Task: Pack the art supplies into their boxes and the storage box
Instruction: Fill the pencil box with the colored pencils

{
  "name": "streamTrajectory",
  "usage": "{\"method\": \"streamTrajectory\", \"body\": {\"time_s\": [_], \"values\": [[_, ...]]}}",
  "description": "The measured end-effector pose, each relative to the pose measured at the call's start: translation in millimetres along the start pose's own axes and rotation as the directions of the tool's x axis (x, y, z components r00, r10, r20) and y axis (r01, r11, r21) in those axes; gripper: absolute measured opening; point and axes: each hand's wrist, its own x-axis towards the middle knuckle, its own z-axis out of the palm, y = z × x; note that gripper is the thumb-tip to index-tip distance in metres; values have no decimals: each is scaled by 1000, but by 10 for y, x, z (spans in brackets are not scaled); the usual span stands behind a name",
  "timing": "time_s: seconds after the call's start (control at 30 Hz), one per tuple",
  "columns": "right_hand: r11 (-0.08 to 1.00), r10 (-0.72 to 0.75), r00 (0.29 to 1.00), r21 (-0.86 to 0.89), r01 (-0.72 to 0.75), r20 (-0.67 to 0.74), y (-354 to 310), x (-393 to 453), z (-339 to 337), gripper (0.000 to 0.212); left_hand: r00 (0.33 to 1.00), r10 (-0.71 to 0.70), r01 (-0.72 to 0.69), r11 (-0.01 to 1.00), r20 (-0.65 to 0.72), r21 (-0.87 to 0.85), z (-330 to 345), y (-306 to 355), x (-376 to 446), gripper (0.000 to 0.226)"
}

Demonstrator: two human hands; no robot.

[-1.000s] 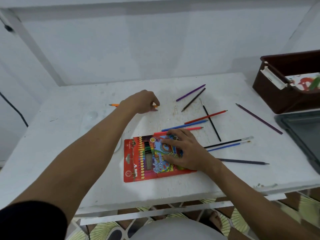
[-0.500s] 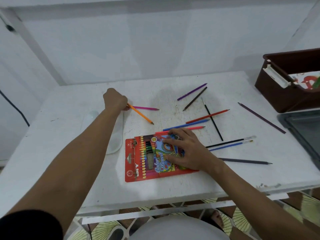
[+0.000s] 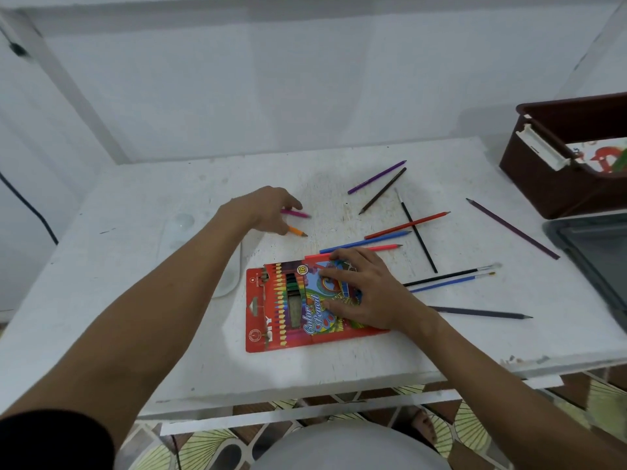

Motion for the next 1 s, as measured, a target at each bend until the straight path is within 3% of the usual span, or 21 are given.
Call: {"method": "streamTrajectory", "body": {"time_s": [0.2, 0.33, 0.47, 0.57, 0.63, 0.7, 0.8, 0.87, 1.0], "values": [[1000, 3, 1000, -10, -3, 5, -4, 2, -3, 63, 996, 77, -72, 989, -34, 132, 14, 49, -24, 24], [1000, 0, 1000, -6, 0, 6, -18, -3, -16, 65, 994, 67, -53, 986, -81, 160, 94, 46, -77, 16], [1000, -1, 1000, -17, 1, 11, -12, 0, -19, 64, 941, 49, -40, 999, -335, 32, -54, 153, -317, 16], [1000, -2, 1000, -14, 2, 10, 0, 4, -10, 63, 789, -126, -50, 962, -601, -267, -223, 233, -769, 17], [1000, 1, 1000, -17, -1, 12, 14, 6, -1, 63, 707, -341, -96, 821, -619, -562, -207, 235, -1093, 18], [1000, 2, 1000, -19, -2, 13, 25, 7, 5, 63, 693, -527, -183, 531, -492, -827, -56, 169, -1359, 22], [1000, -17, 1000, -22, 17, -3, 19, 18, 7, 63, 686, -672, -182, 213, -279, -960, 286, -19, -1634, 45], [1000, -20, 1000, -21, 20, -8, 20, 18, 13, 64, 661, -723, -148, 136, -200, -980, 521, -97, -1751, 59], [999, -31, 999, -20, 30, -15, 26, 18, 17, 64, 624, -766, -113, 104, -152, -988, 797, -110, -1875, 67]]}}
